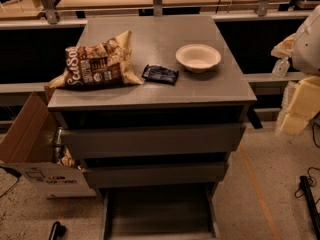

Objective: Place rxbar blueberry into bottom drawer

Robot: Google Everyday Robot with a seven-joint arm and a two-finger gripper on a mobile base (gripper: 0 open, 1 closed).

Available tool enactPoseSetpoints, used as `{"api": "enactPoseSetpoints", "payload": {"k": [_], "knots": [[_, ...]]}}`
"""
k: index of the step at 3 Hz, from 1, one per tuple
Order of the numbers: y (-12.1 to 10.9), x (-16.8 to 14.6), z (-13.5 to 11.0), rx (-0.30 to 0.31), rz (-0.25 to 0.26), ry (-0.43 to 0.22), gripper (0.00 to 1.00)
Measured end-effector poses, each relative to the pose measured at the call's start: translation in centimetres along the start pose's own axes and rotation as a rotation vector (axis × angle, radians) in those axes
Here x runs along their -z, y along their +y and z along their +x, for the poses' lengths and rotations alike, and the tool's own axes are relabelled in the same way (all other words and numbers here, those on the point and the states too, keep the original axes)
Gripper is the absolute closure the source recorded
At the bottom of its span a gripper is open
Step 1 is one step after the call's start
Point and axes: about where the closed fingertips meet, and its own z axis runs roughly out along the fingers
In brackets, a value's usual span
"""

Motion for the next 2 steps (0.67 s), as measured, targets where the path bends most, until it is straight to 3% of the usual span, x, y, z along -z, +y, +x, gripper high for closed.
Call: {"api": "enactPoseSetpoints", "payload": {"k": [1,2], "knots": [[0.0,0.0,0.0,0.0,0.0,0.0,0.0],[-2.0,-2.8,-3.4,0.032,-0.026,-0.015,0.0]]}}
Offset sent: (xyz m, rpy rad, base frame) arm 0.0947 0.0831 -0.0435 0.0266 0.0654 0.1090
